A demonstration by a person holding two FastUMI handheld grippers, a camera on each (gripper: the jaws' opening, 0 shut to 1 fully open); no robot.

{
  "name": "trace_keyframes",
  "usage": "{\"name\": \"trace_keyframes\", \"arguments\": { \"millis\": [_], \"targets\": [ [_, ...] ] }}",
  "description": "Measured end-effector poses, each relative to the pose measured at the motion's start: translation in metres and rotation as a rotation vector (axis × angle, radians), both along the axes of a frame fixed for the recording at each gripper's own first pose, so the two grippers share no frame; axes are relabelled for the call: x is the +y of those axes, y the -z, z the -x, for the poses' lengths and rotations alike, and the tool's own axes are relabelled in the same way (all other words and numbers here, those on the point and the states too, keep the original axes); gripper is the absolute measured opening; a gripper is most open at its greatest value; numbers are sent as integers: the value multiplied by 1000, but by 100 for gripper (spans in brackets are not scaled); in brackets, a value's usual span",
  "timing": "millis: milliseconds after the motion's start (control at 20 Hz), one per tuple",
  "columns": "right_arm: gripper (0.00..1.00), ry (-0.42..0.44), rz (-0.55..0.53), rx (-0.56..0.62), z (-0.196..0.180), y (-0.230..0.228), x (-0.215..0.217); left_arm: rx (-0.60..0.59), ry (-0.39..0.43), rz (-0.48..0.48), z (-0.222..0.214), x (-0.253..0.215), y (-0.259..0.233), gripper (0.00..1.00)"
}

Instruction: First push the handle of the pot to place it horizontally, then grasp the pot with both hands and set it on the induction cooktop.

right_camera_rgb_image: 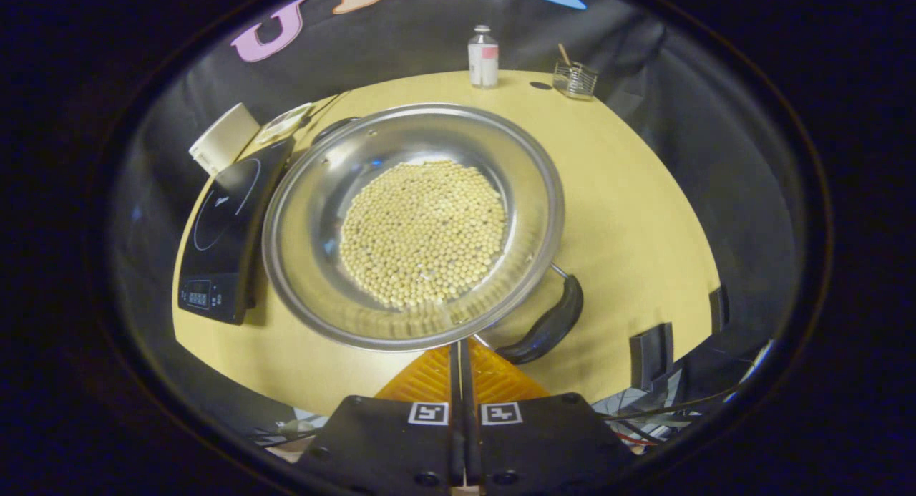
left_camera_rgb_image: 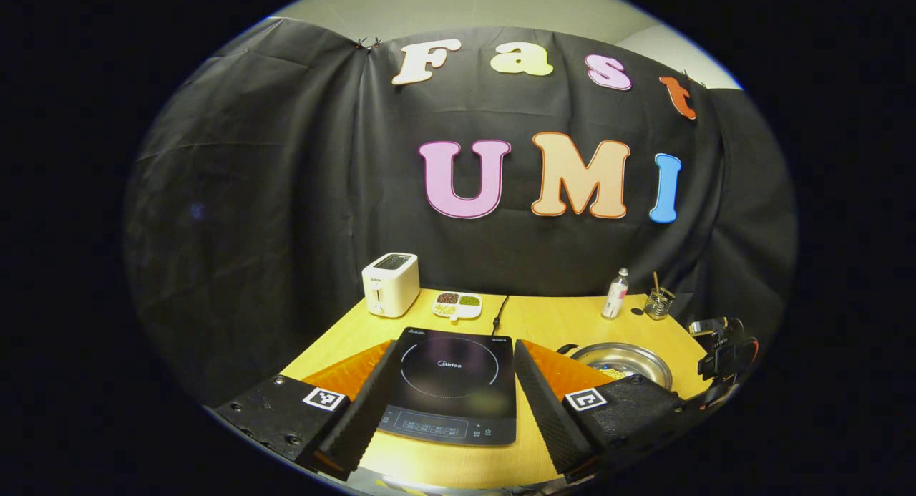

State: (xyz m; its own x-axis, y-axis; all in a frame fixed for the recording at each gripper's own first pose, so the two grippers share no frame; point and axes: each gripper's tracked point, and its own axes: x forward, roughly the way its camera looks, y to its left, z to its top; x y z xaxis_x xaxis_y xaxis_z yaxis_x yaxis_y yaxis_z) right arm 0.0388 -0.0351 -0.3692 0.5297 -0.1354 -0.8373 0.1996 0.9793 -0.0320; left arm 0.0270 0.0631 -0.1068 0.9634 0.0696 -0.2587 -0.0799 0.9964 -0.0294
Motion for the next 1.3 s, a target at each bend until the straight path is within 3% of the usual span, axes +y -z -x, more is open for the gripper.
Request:
{"name": "trace_keyframes", "arguments": {
  "millis": [400,550,600,750,850,900,1300],
  "targets": [
    [2,-9,-27,39,-27,-6,-51,37,-31,20,-22,-43,1,93],
    [2,-7,-42,43,-40,-9,-68,65,-38,44,-38,-64,11,96],
    [2,-6,-50,39,-45,-10,-74,79,-38,43,-41,-70,16,93],
    [2,13,-87,36,-61,-14,-87,125,-30,33,-52,-87,32,97],
    [2,13,-98,38,-76,-13,-92,159,-25,33,-58,-96,43,93],
    [0,5,-95,40,-80,-13,-93,176,-19,38,-62,-102,48,96],
    [0,-5,-164,55,-96,-13,-104,234,-16,25,-80,-121,60,97]
  ]
}}
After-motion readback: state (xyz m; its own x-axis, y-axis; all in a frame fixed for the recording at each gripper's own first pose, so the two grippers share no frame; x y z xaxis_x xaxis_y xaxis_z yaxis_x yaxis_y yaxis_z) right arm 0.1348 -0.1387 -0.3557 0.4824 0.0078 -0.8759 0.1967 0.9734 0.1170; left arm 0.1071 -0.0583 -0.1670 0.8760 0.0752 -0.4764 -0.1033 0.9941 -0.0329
